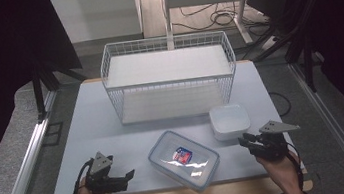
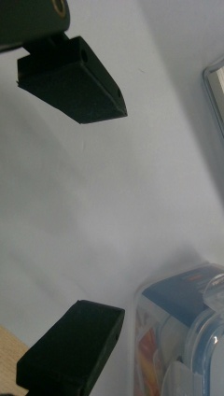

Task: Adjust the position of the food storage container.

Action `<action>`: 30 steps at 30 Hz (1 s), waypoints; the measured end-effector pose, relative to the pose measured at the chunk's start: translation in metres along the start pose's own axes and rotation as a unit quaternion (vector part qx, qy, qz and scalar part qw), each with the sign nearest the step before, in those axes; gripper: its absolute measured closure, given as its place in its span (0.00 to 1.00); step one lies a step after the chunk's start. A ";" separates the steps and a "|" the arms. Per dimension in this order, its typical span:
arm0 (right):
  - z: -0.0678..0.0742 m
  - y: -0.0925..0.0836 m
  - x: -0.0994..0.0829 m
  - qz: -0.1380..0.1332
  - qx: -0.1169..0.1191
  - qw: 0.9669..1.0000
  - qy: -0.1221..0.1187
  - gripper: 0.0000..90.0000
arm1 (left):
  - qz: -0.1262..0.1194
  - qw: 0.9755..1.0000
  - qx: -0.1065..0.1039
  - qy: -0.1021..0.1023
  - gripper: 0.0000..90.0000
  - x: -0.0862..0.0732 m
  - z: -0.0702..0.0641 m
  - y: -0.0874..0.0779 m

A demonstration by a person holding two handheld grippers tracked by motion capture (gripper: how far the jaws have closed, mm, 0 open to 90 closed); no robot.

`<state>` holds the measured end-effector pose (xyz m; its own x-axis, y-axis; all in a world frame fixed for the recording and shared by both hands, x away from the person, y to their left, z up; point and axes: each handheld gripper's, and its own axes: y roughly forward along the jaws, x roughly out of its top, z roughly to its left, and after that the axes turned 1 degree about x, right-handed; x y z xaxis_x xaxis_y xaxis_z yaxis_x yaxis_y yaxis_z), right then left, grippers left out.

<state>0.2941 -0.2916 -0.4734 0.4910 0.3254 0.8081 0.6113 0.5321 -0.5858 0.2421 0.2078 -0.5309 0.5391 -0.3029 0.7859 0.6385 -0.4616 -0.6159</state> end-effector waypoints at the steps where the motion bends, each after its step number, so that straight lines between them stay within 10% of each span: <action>1: 0.002 0.000 0.001 0.002 0.002 1.000 -0.008 0.87 | 0.000 1.000 0.000 0.000 0.07 0.000 0.000 0.000; 14: 0.011 0.027 0.038 0.001 0.019 0.999 -0.029 0.99 | -0.017 1.000 0.017 0.015 0.06 0.001 -0.002 -0.003; 30: 0.028 0.112 0.086 0.067 -0.004 0.993 -0.098 0.99 | -0.019 1.000 0.009 0.017 0.06 0.003 -0.001 -0.001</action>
<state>0.3879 -0.1823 -0.4680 0.4386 0.5387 0.7193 0.5536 0.4685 -0.6885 0.2426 0.2061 -0.5282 0.4950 -0.3145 0.8100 0.6685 -0.4576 -0.5863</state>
